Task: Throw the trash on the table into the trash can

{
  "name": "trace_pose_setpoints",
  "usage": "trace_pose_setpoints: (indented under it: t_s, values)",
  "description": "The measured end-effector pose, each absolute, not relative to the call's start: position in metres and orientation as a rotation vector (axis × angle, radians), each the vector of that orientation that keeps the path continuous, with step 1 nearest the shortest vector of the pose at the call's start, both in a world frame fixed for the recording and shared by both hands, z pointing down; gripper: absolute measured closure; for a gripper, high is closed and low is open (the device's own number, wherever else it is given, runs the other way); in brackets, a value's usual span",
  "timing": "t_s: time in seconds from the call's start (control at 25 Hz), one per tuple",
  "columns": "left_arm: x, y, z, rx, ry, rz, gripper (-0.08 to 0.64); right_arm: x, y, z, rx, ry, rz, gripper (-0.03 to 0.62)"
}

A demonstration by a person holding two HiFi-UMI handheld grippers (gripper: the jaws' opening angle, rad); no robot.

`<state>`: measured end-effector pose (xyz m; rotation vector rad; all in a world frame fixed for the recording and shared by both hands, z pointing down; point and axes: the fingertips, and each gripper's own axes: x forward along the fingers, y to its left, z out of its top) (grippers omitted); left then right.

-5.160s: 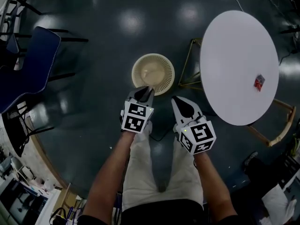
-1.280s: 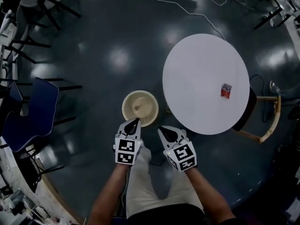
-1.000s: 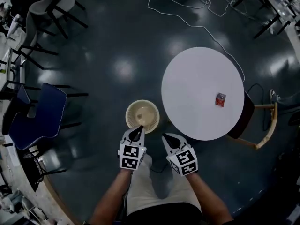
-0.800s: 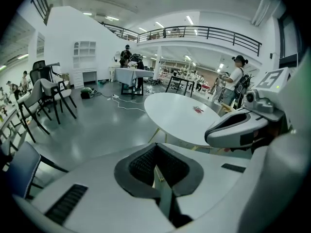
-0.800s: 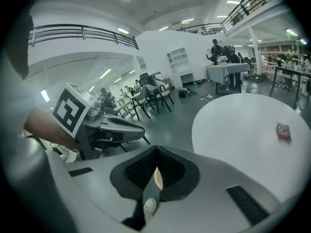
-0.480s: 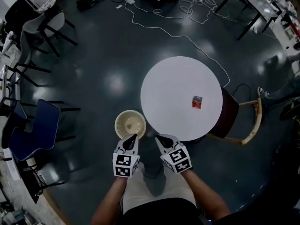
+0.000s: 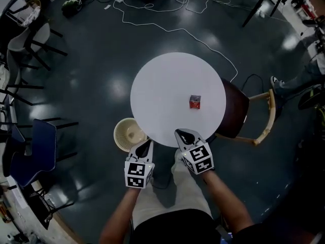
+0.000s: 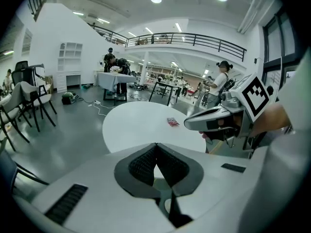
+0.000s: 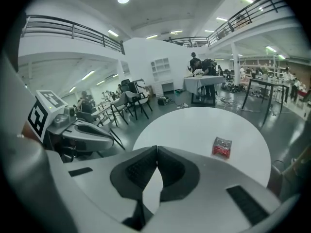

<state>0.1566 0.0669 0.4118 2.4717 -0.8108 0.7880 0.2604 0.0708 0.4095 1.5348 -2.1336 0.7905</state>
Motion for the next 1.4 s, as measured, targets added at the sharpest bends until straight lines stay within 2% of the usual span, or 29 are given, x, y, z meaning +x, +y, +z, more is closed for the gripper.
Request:
trace_pose_setpoints:
  t_s: [0.48, 0.96, 1.08, 1.28, 1.4]
  values:
    - [0.231, 0.074, 0.435, 2.465, -0.757, 0.806, 0.545, 0.380, 0.054, 0.443, 1.567, -2.019, 0.728, 0.572]
    - [0.292, 0.047, 0.453, 2.469, -0.764, 0.774, 0.545, 0.421, 0.028, 0.478, 1.481, -1.999, 0.676, 0.565]
    - [0.310, 0.031, 0.455, 2.480, -0.781, 0.756, 0.545, 0.426, 0.023, 0.488, 1.434, -2.008, 0.678, 0.490]
    - [0.333, 0.006, 0.461, 2.494, -0.790, 0.746, 0.545, 0.427, 0.008, 0.505, 1.321, -1.997, 0.615, 0.421]
    - [0.346, -0.003, 0.470, 2.510, -0.780, 0.764, 0.545, 0.430, 0.002, 0.516, 1.279, -1.984, 0.591, 0.402]
